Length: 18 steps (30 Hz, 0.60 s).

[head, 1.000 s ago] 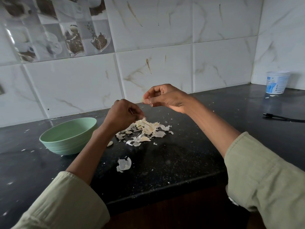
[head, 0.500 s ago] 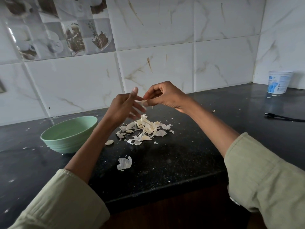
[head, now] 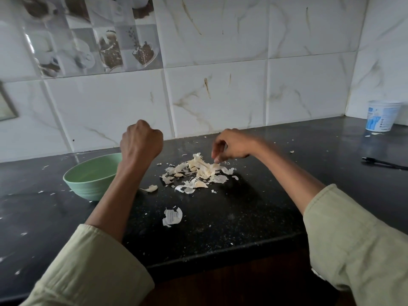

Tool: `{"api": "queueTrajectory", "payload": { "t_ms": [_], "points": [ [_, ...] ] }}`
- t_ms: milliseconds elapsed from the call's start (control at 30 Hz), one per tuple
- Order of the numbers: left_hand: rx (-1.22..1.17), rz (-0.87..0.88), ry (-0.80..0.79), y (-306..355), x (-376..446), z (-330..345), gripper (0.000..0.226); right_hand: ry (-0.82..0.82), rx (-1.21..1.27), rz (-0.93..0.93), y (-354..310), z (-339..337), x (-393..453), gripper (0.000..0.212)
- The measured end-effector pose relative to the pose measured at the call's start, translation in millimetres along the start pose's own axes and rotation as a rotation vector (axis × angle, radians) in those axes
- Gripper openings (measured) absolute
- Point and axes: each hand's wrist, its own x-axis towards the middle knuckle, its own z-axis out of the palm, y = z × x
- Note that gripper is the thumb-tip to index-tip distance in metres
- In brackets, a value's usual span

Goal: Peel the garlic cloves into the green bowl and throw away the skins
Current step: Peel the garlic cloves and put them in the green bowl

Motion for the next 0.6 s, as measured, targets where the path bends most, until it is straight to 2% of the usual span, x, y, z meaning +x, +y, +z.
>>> {"api": "queueTrajectory", "payload": {
  "t_ms": [67, 167, 367, 433, 500, 567, 600],
  "points": [
    [0.062, -0.145, -0.05, -6.6, 0.2, -8.6, 0.012, -0.074, -0.04, 0.001, -0.6, 1.8, 0.0, 0.018],
    [0.163, -0.292, -0.13, -14.6, 1.4, -16.0, 0.024, -0.117, -0.07, -0.013, -2.0, 3.2, -0.8, 0.018],
    [0.212, -0.323, -0.18, -10.4, -3.7, -19.3, 0.023, -0.111, -0.059, -0.055, -4.1, 4.0, -2.0, 0.014],
    [0.206, -0.296, -0.147, -8.4, -2.6, -16.8, 0.021, -0.06, -0.003, -0.064, -4.9, 2.0, -3.1, 0.023],
    [0.167, -0.189, -0.084, -9.6, 1.4, -9.0, 0.017, 0.006, 0.121, -0.05, -5.6, -2.1, -4.9, 0.03],
    [0.055, -0.022, -0.052, -7.2, 5.6, 3.1, 0.028, 0.045, 0.264, -0.043, -7.2, -6.5, -8.0, 0.034],
    [-0.023, 0.071, -0.086, -4.1, 5.8, 9.4, 0.034, 0.053, 0.323, -0.049, -8.5, -8.3, -9.8, 0.035]
  ]
}}
